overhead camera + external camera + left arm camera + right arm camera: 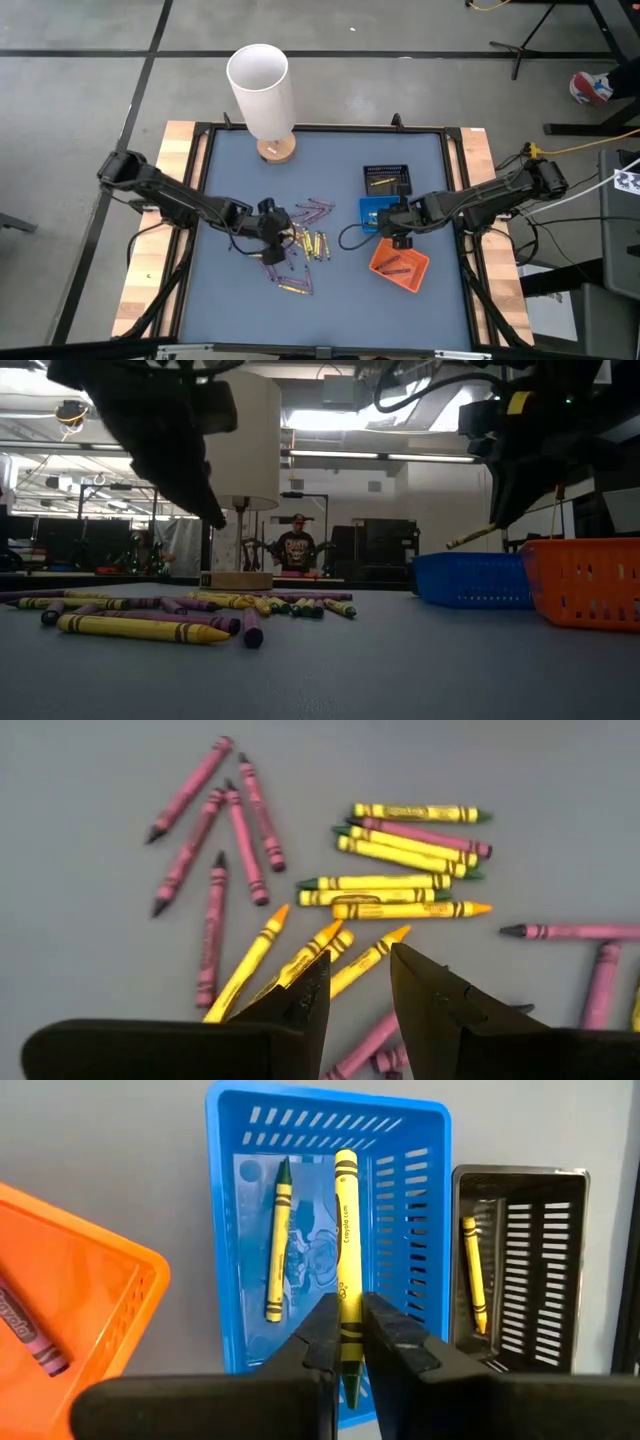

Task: Sort crayons
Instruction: Put the green crayon into the blue bin, then put the yellow crayon into the black bin

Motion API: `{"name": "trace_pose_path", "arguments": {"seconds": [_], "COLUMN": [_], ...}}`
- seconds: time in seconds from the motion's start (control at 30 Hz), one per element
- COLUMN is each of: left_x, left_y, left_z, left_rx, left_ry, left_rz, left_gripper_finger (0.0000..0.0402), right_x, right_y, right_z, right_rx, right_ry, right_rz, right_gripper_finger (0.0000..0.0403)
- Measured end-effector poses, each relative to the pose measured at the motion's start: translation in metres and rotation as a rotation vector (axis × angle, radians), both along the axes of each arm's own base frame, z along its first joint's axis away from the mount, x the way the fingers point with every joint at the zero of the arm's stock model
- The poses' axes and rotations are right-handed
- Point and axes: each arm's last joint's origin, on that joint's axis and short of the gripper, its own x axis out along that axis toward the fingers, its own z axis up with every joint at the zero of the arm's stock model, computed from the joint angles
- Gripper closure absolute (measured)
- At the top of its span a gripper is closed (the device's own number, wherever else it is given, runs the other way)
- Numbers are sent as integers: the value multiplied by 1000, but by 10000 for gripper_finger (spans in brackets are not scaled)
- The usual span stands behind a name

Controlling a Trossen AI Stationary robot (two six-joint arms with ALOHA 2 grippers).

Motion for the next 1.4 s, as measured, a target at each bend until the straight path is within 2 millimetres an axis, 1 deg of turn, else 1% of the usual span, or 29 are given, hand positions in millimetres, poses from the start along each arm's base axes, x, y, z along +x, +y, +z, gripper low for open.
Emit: {"name": "trace_pose_path", "arguments": {"seconds": [0.27, 0.33, 0.47, 0.6, 0.73, 0.93, 1.13, 1.4], "left_x": [19, 22, 24, 25, 26, 26, 28, 28], "left_y": [-7, -8, -9, -9, -9, -8, -1, 8], "left_z": [-28, -33, -43, -50, -52, -52, -52, -54], "left_rx": [27, 32, 40, 65, 75, 81, 79, 30], "left_ry": [18, 23, 55, 80, 84, 81, 83, 112], "left_rz": [-127, -153, -177, -204, -210, -201, -180, -183], "left_gripper_finger": [310, 310, 310, 310, 310, 310, 310, 310], "right_x": [0, 0, 3, 5, 7, 7, 7, 7], "right_y": [0, 0, 1, 1, 2, 2, 2, 2], "right_z": [0, 0, 1, 1, 2, 2, 2, 2], "right_rx": [0, 0, 8, 15, 19, 19, 19, 19], "right_ry": [0, -2, -32, -58, -74, -74, -73, -73], "right_rz": [0, 1, 0, 1, 1, 1, 1, 1], "right_gripper_finger": [367, 356, 324, 297, 285, 283, 283, 283]}}
